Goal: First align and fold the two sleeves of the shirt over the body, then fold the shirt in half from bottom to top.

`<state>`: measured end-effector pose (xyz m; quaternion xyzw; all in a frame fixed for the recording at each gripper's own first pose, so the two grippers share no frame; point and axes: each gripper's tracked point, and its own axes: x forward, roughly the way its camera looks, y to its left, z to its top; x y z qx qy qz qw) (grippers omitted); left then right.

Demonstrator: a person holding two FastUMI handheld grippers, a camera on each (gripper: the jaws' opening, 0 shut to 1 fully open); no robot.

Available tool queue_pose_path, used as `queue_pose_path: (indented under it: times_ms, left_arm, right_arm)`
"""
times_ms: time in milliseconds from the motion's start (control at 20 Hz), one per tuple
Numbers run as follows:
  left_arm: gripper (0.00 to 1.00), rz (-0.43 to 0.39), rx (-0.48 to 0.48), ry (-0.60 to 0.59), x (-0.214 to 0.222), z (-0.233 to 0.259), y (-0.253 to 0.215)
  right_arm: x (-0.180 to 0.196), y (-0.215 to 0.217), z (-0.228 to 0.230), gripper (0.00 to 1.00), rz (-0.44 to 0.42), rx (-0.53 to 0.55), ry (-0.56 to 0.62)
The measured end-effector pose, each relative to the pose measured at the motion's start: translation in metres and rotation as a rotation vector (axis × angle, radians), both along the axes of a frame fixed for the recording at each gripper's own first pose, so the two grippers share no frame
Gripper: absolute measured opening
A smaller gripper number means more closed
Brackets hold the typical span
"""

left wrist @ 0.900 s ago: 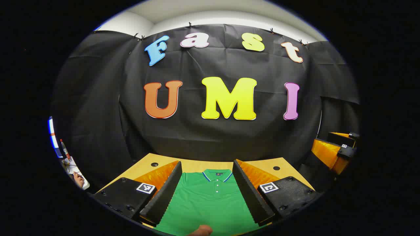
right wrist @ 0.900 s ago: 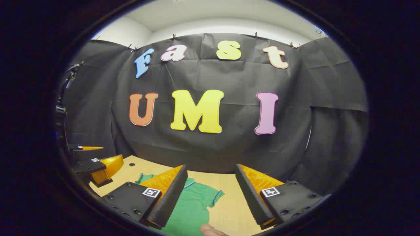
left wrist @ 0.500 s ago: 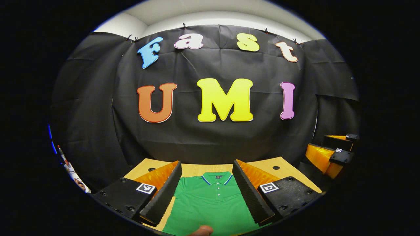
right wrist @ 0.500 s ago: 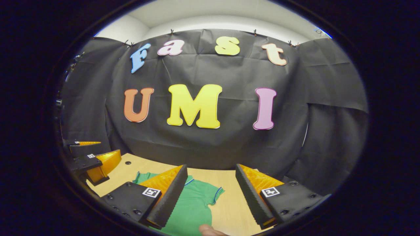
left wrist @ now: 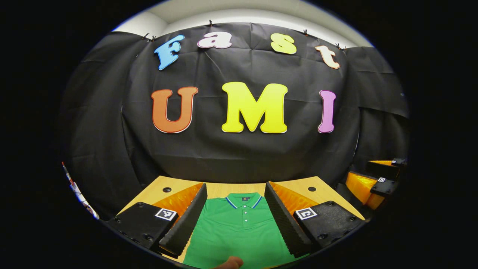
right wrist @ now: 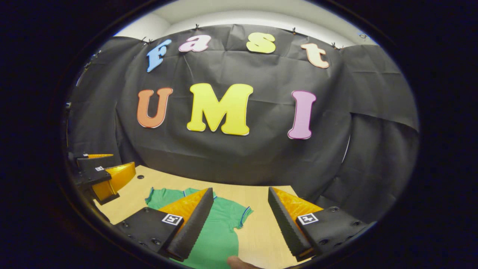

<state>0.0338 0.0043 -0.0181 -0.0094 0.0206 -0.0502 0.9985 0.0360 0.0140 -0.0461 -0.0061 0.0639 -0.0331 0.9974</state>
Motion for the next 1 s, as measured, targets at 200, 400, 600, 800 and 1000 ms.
queue_pose_path:
  times_ms: [200, 400, 600, 800, 1000]
  left_arm:
    - [0.99, -0.003, -0.006, 0.023, 0.010, -0.010, 0.000]
    - [1.00, 0.001, 0.014, 0.047, 0.020, -0.025, 0.004]
    - [1.00, 0.006, 0.017, 0.103, 0.027, -0.046, 0.009]
    - [1.00, 0.058, 0.034, 0.095, 0.034, -0.043, 0.026]
    - [0.99, 0.086, 0.042, 0.102, 0.036, -0.048, 0.040]
  right_arm:
    - [0.036, -0.003, -0.033, 0.94, -0.005, 0.018, 0.075]
    - [0.088, -0.011, -0.071, 0.94, -0.025, 0.000, 0.134]
    - [0.145, -0.024, -0.129, 0.94, -0.071, 0.018, 0.251]
    - [0.191, -0.035, -0.201, 0.94, -0.124, 0.091, 0.408]
    - [0.232, -0.056, -0.260, 0.94, -0.184, 0.067, 0.508]
